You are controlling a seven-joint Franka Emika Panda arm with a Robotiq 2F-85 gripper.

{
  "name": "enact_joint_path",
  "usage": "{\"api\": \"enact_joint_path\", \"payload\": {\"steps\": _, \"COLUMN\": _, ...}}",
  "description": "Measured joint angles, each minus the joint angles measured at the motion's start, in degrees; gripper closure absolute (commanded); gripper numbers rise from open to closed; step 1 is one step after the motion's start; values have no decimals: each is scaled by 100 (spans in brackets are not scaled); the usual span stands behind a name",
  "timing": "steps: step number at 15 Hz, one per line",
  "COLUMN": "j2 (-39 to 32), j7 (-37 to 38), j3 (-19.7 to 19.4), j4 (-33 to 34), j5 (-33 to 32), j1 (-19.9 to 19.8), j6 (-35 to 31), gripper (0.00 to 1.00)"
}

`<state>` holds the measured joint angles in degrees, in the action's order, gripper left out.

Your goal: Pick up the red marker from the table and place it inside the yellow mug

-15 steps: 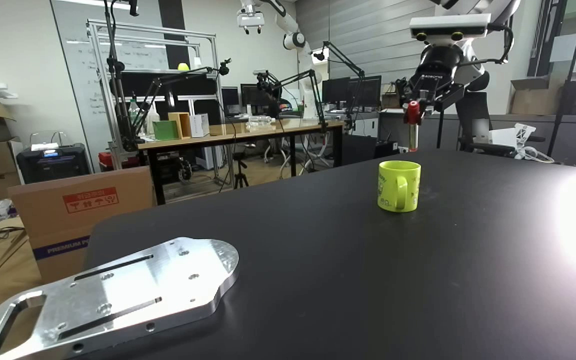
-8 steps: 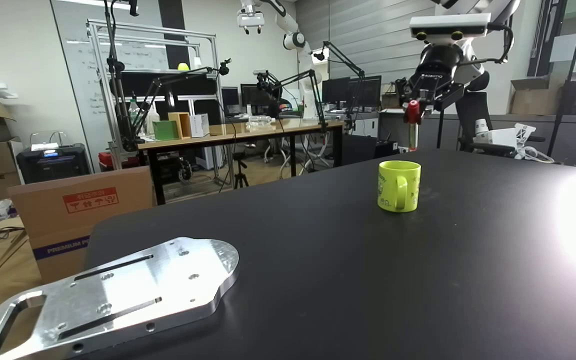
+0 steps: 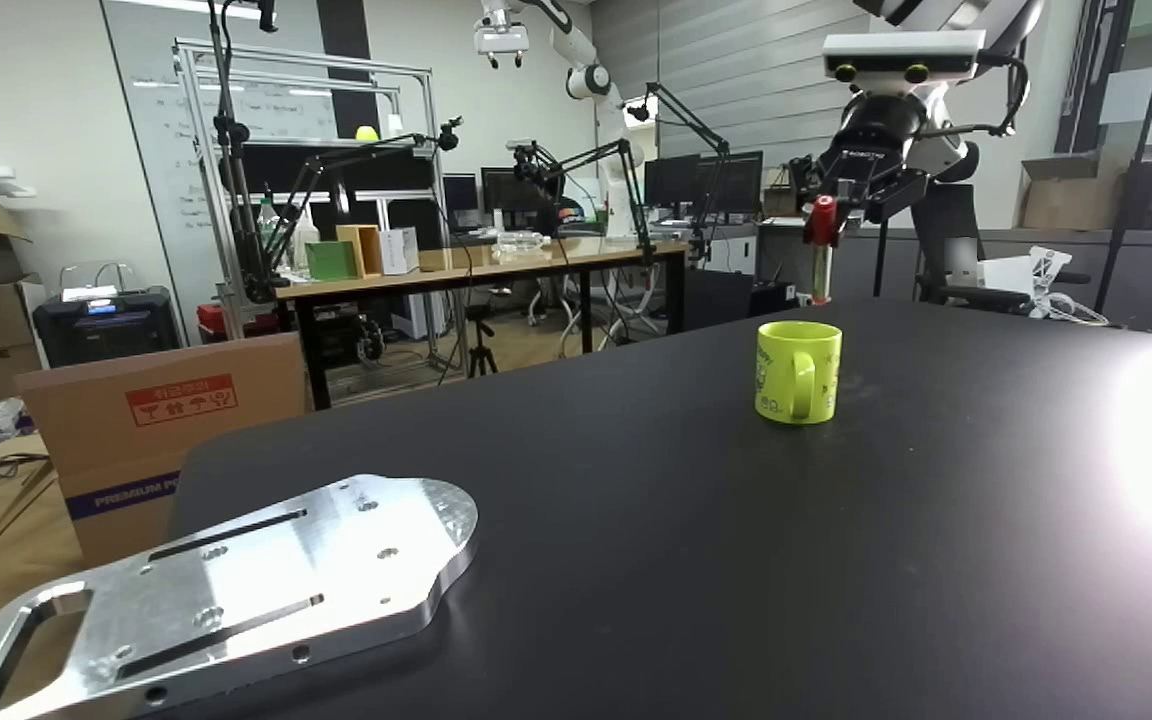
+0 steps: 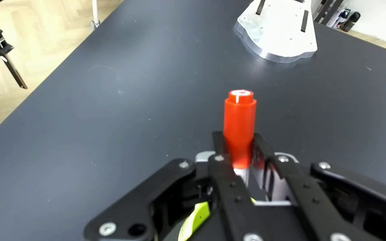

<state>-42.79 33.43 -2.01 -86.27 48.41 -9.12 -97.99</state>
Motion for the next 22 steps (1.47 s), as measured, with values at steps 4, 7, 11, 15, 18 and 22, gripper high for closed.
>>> {"api": "enact_joint_path", "payload": {"steps": 4, "j2": -218, "j7": -17, "j3": -4, "j4": 86, "j5": 214, "j1": -56, "j6": 90, "gripper": 94}}
{"api": "enact_joint_path", "payload": {"steps": 7, "j2": -433, "j7": -145, "j3": -7, "j4": 184, "j5": 482, "j1": -112, "j6": 65, "gripper": 94}}
{"api": "enact_joint_path", "payload": {"steps": 11, "j2": -763, "j7": -305, "j3": -10, "j4": 370, "j5": 797, "j1": -188, "j6": 62, "gripper": 94}}
{"api": "enact_joint_path", "payload": {"steps": 15, "j2": -1105, "j7": -323, "j3": -17, "j4": 600, "j5": 937, "j1": -210, "j6": 62, "gripper": 94}}
{"api": "enact_joint_path", "payload": {"steps": 18, "j2": -1308, "j7": -323, "j3": -19, "j4": 751, "j5": 1013, "j1": -212, "j6": 62, "gripper": 94}}
{"api": "enact_joint_path", "payload": {"steps": 22, "j2": -1420, "j7": -321, "j3": -19, "j4": 882, "j5": 1039, "j1": -214, "j6": 77, "gripper": 39}}
